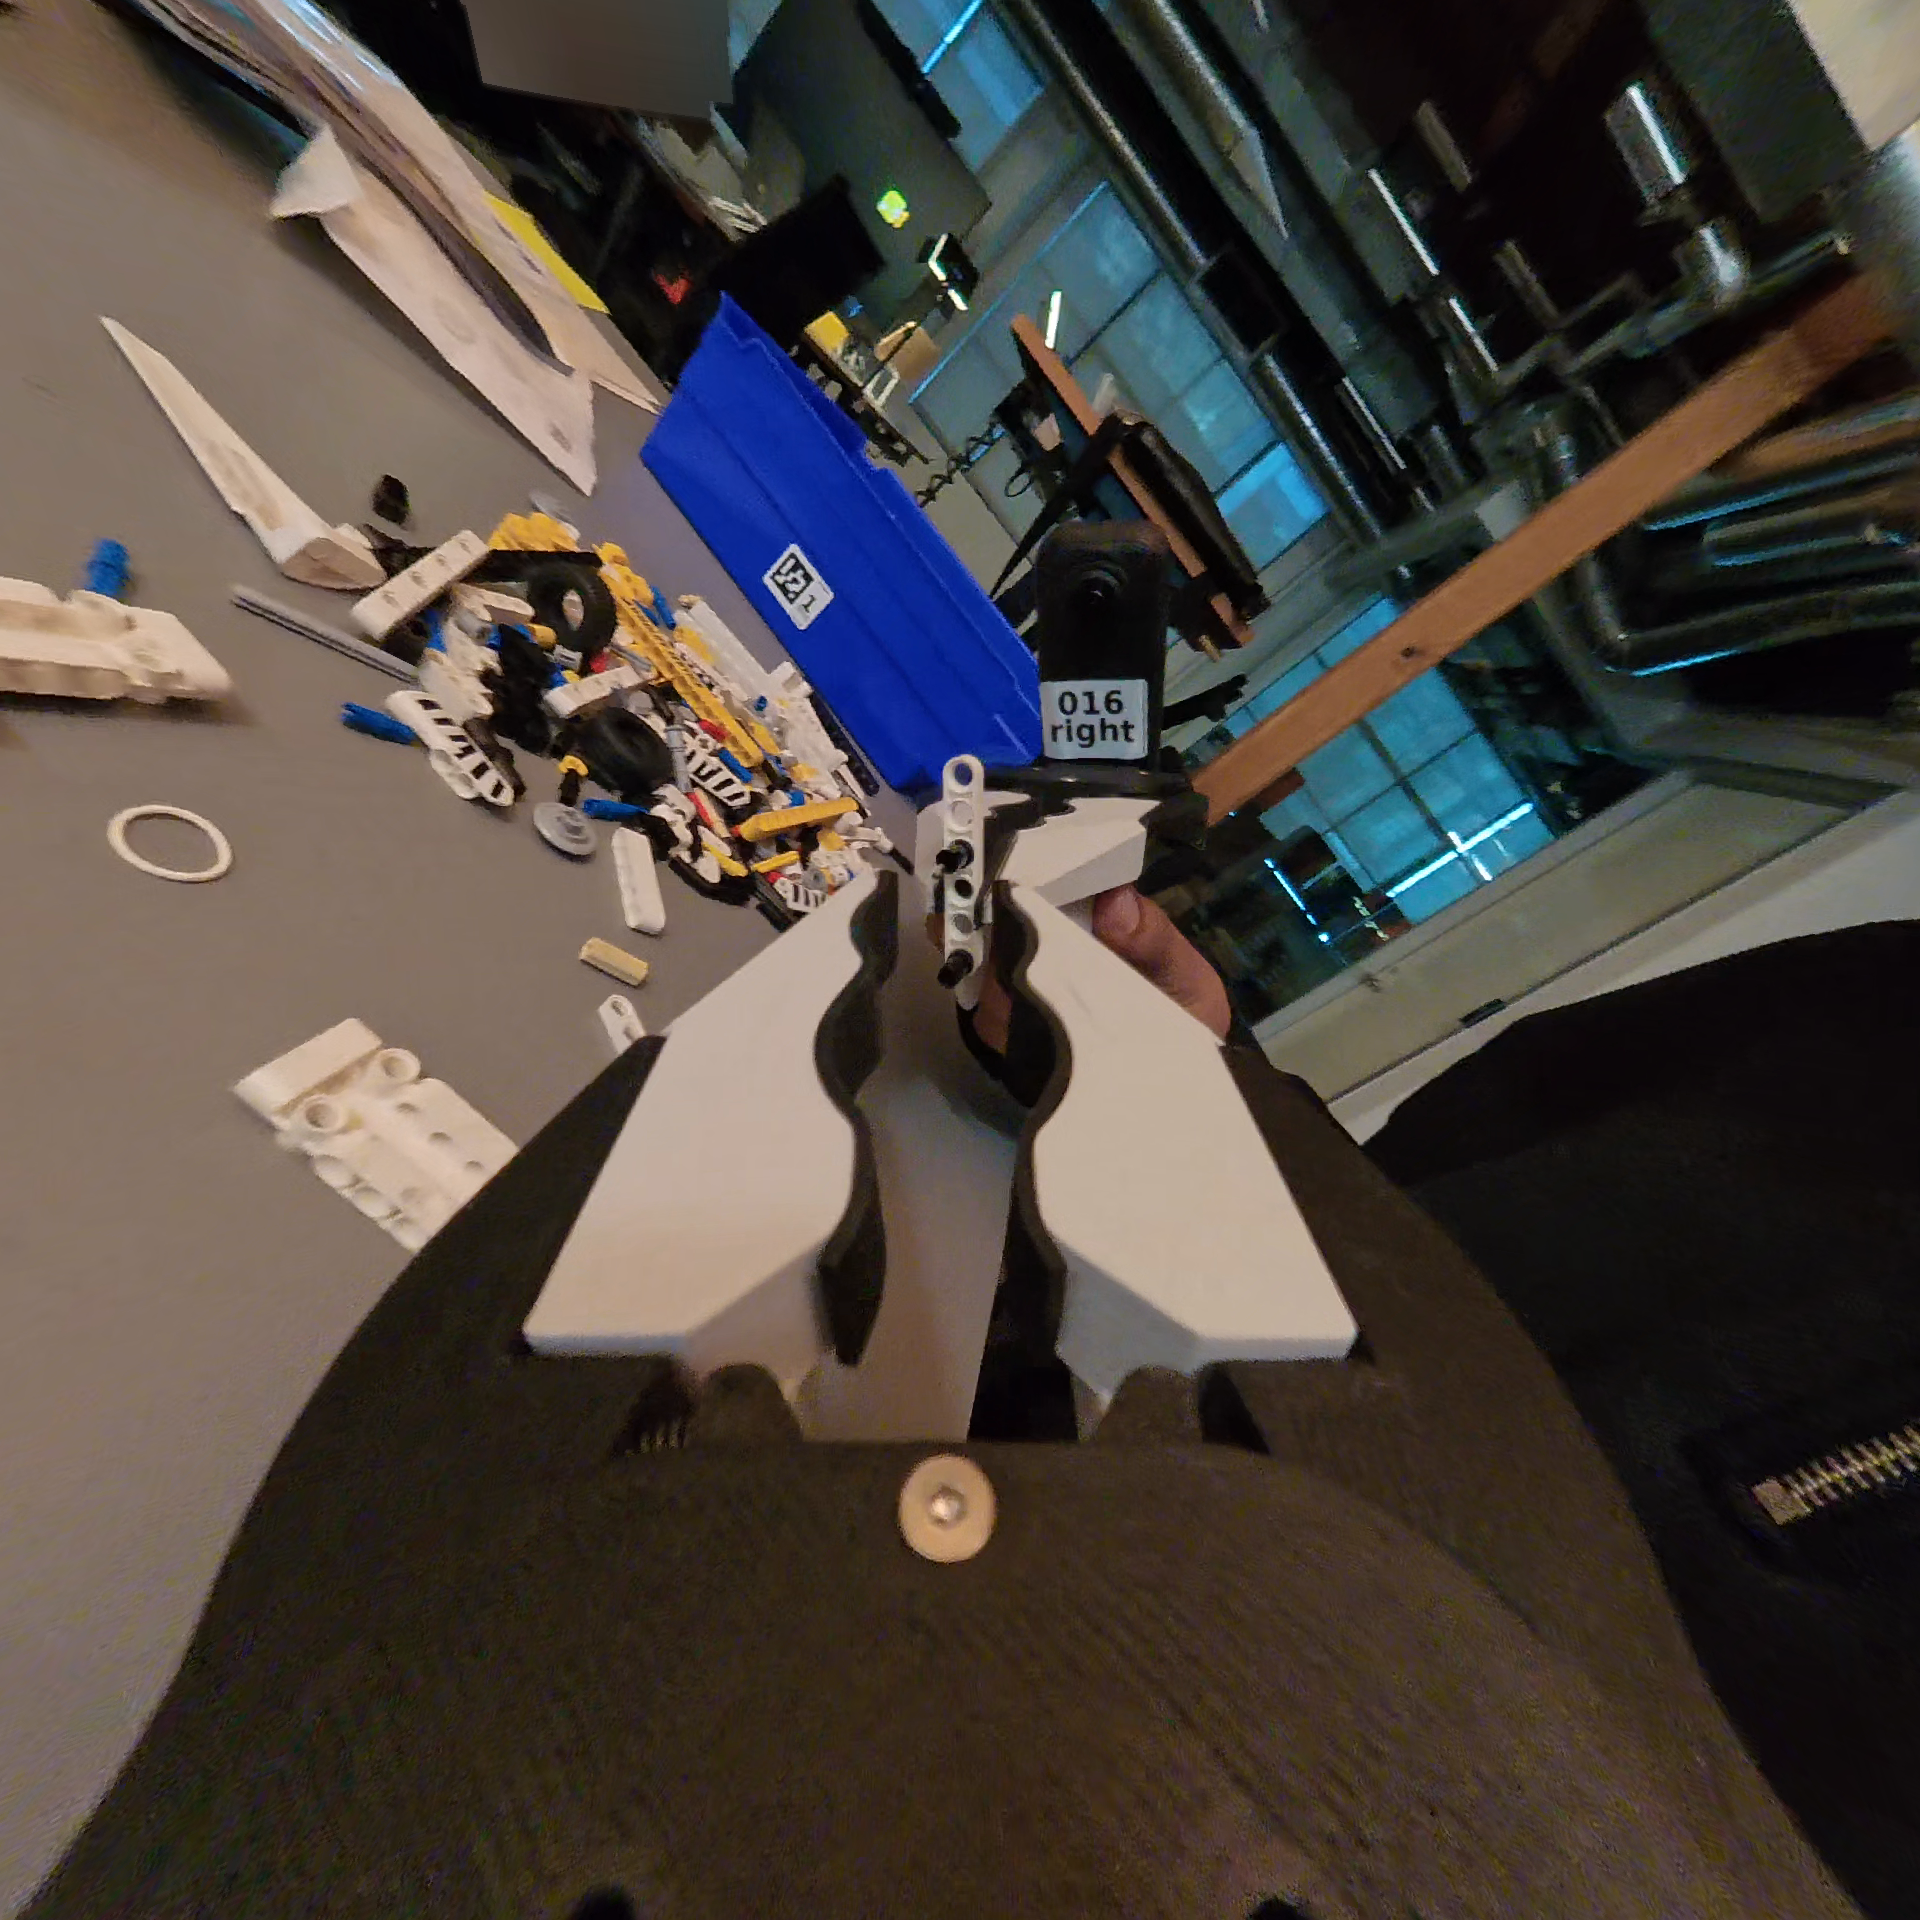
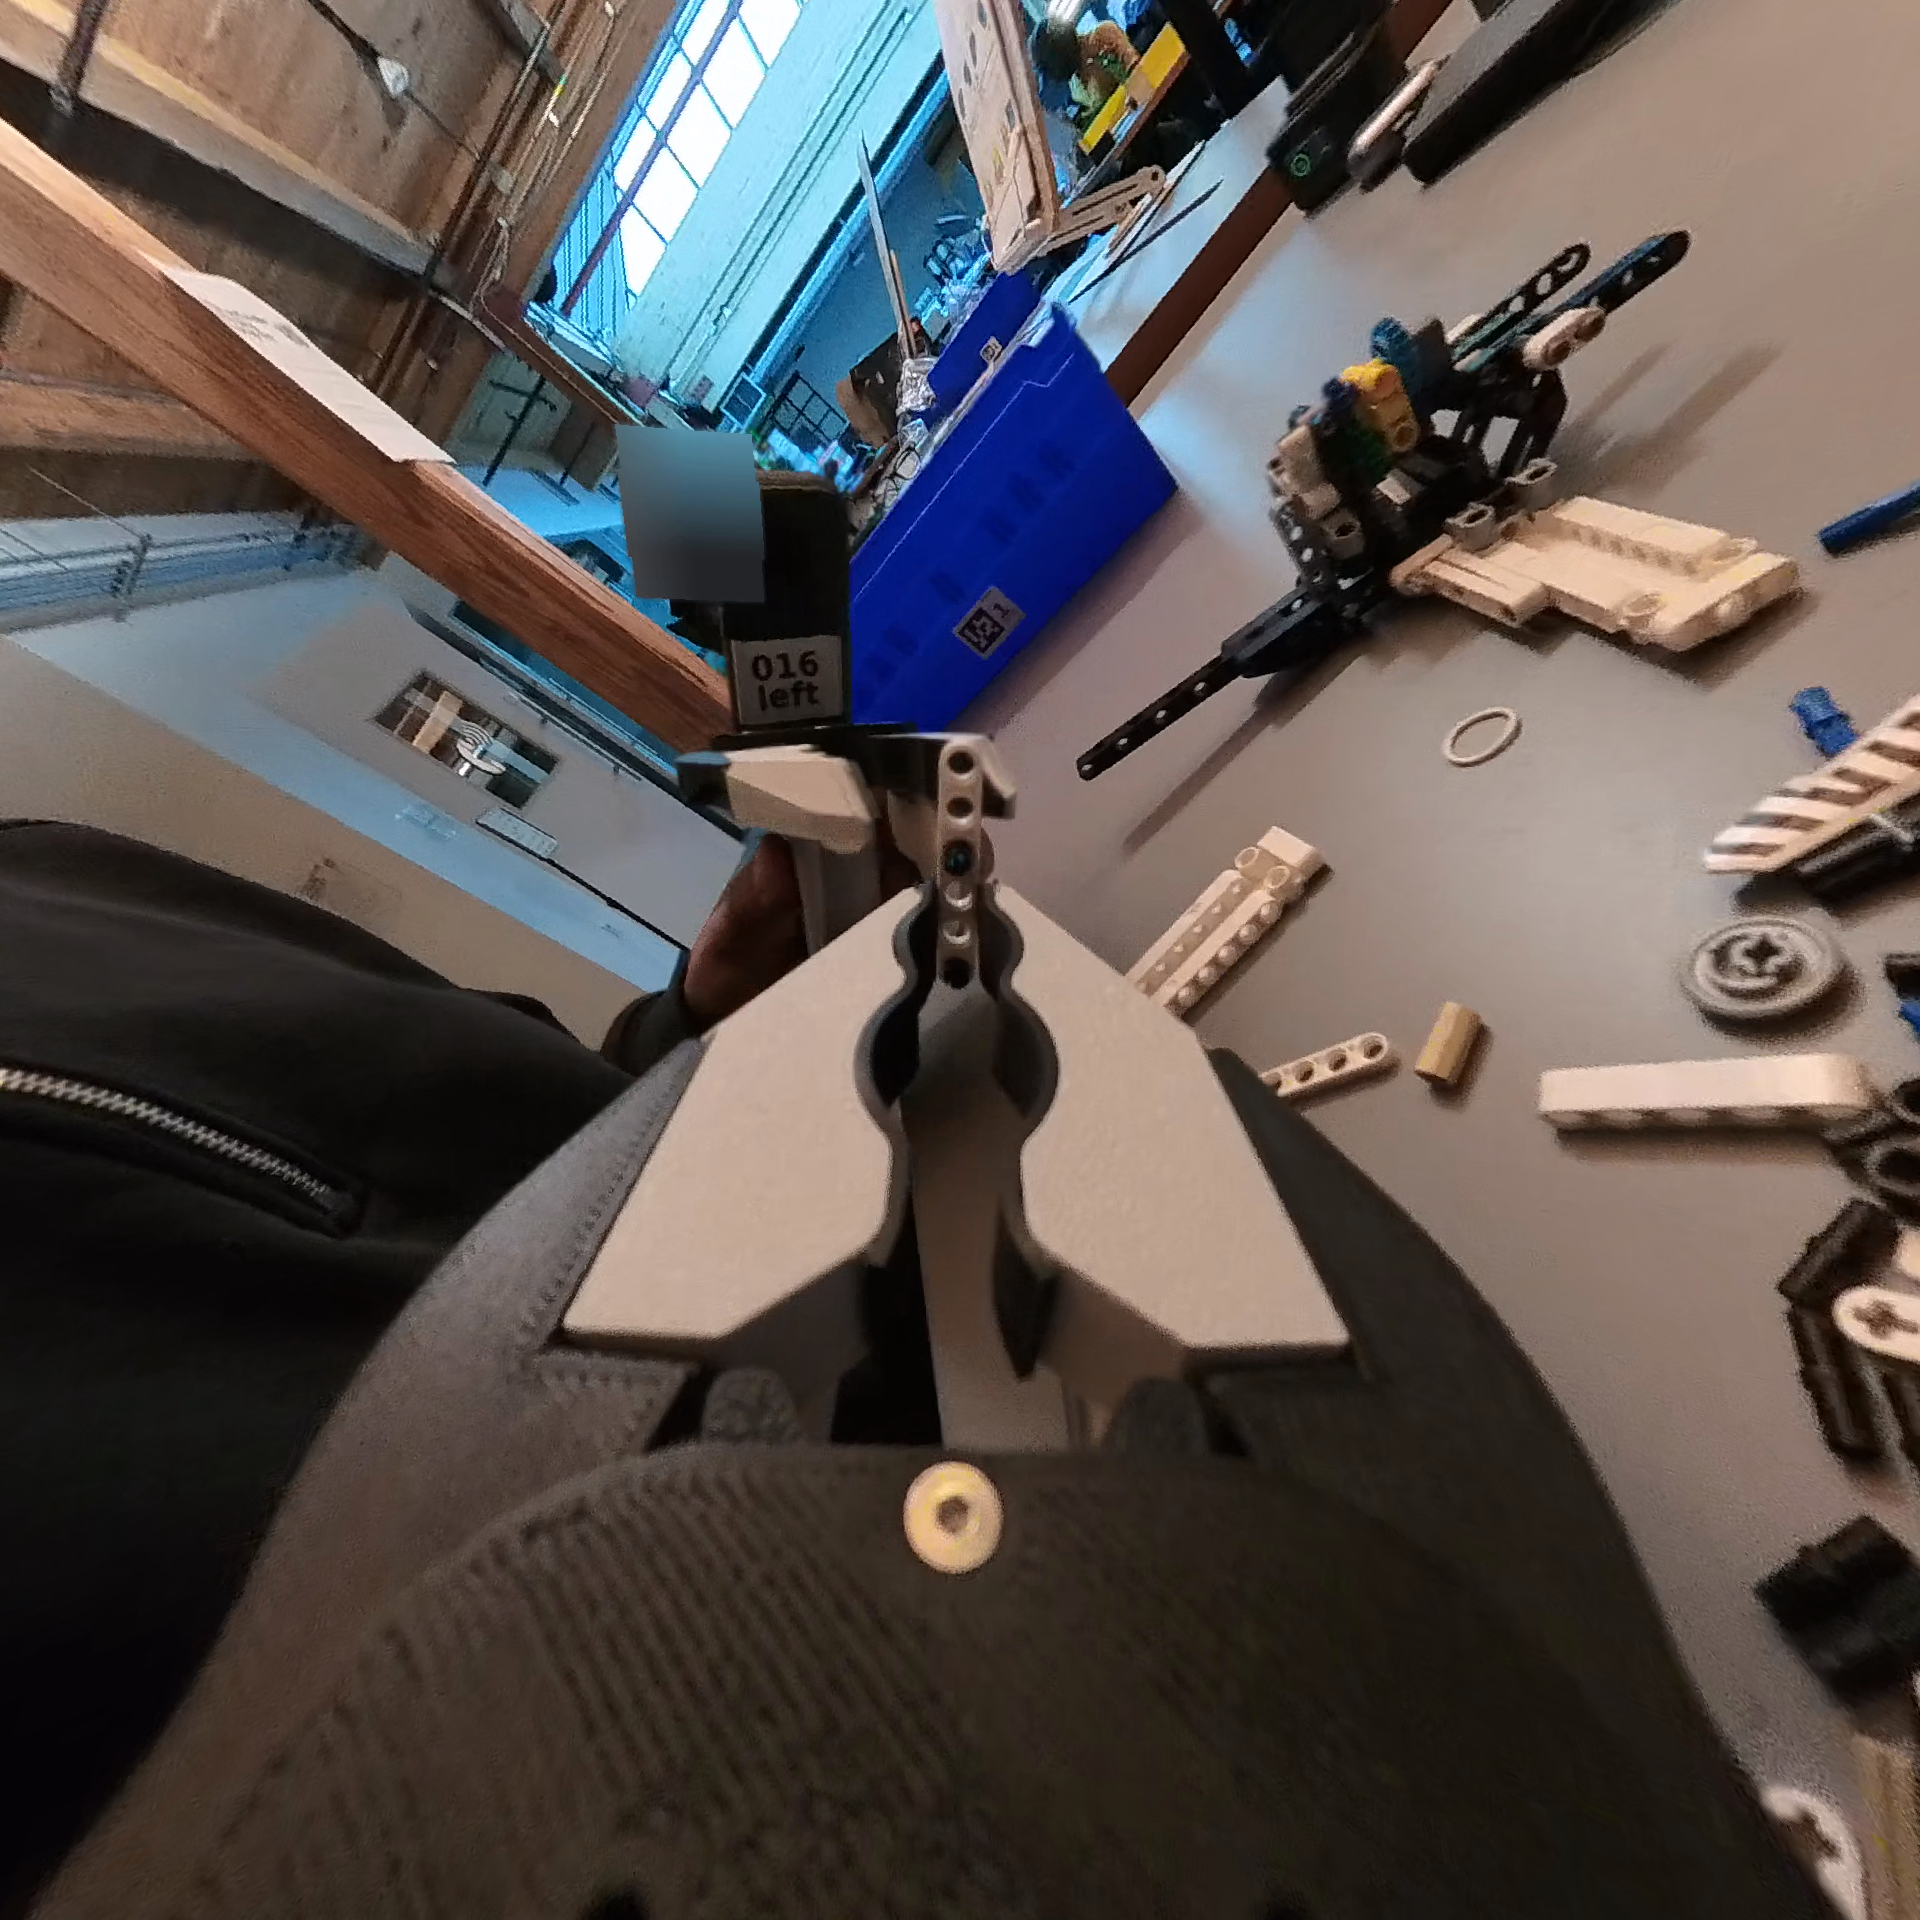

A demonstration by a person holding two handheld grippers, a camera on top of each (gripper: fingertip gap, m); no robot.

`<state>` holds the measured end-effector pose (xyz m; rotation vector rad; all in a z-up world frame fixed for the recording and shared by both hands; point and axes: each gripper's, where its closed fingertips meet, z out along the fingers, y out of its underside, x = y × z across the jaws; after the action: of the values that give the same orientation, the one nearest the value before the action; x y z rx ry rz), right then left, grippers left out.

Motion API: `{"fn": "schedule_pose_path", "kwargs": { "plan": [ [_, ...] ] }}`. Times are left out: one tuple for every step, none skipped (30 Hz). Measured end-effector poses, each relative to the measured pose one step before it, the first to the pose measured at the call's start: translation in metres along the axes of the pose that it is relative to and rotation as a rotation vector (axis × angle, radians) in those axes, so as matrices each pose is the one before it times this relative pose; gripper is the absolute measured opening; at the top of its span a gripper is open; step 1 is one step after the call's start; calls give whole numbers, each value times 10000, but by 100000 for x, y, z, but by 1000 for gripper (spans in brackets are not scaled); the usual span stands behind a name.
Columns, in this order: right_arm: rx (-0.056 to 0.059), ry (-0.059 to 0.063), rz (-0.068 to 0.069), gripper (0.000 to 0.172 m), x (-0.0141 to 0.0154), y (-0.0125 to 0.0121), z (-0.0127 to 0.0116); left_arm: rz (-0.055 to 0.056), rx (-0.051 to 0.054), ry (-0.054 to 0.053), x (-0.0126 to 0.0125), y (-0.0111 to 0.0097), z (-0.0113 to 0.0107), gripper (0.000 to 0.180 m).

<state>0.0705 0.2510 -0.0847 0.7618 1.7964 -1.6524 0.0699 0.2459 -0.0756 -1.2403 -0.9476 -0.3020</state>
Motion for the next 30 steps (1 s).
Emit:
{"fn": "schedule_pose_path", "kwargs": {
  "plan": [
    [-55, -90, -24, 5, -222, 34, 135, -53, -3, 145, 180, 74, 89, 13],
    [-36, -139, 38, 5, -245, 47, 113, -120, 34, 223, 264, -18, 47, 13],
    [-19, -168, 52, 5, -241, 58, 87, -162, 45, 275, 313, -85, 15, 13],
    [-29, -159, 72, 5, -197, 98, 72, -149, 20, 284, 334, -49, -24, 9],
    [-8, -107, 68, 5, -100, 78, 46, -92, 18, 260, 320, -24, -27, 4],
    [0, -62, 49, 5, -51, 71, 23, -53, 38, 140, 168, -19, -43, 0],
    [-36, -60, 34, 5, -44, 110, 37, -35, 28, 26, 11, -1, -43, 0],
    [-49, -39, 17, 5, -50, 109, 59, -35, -11, -20, -75, 67, -29, 0],
    [-59, -28, -5, 5, -59, 123, 94, -47, -18, 0, -70, 71, -16, 0],
    [-69, -74, -19, 5, -157, 109, 107, -81, 13, -5, -88, 27, -21, 0],
    [-39, -98, -19, 6, -199, 45, 127, -80, 97, 19, -37, -124, -73, 0],
    [20, -64, -12, 5, -149, -58, 86, -52, 139, 40, 13, -198, -110, 2],
    [53, -89, 4, 5, -167, -121, 34, -38, 88, 85, 100, -157, -95, 6],
    [71, -132, 41, 5, -193, -154, 0, -59, 35, 93, 129, -84, -77, 10],
    [79, -117, 53, 5, -164, -157, -35, -40, -13, 94, 145, -9, -29, 10],
    [62, -71, 35, 5, -80, -113, -45, -7, -60, 104, 188, 85, 19, 10],
    [15, -20, 16, 5, -10, -28, -34, 6, -77, 71, 151, 134, 60, 10],
    [-42, 11, 1, 5, 34, 69, -1, 24, -71, 115, 215, 142, 99, 9],
    [-59, -5, -6, 5, 2, 112, 31, -8, -33, 60, 127, 100, 93, 9],
    [-43, -60, 13, 5, -93, 96, 54, -10, -9, 6, -5, 53, 43, 7],
    [-16, -96, 35, 5, -139, 50, 59, 0, -13, -17, -47, 43, 4, 2],
    [9, -94, 26, 5, -158, -1, 39, 16, 9, 44, 39, -5, -29, 2],
    [15, -17, 6, 5, -51, -6, 35, -37, -25, 27, 2, 19, -18, 2],
    [-14, 13, -27, 5, -2, 37, 7, -18, -27, 44, 47, 35, -16, 1],
    [-11, -14, -13, 5, -37, 17, 7, 4, 3, 27, 39, 13, -16, 1],
    [14, -20, -10, 5, -45, -23, -7, -16, 9, 20, 31, -6, 4, 1],
    [23, -30, -24, 5, -41, -15, 0, -21, 8, 90, 132, -13, -15, 1],
    [94, -73, -30, 5, -100, -116, -12, -33, -6, 106, 135, 11, -5, 0],
    [285, -80, -9, 6, -93, -399, -72, -21, -72, -25, -38, 126, 37, 0],
    [427, -105, 43, 13, -99, -601, -134, 62, 38, -35, -14, 27, 45, 0]
  ]
}}
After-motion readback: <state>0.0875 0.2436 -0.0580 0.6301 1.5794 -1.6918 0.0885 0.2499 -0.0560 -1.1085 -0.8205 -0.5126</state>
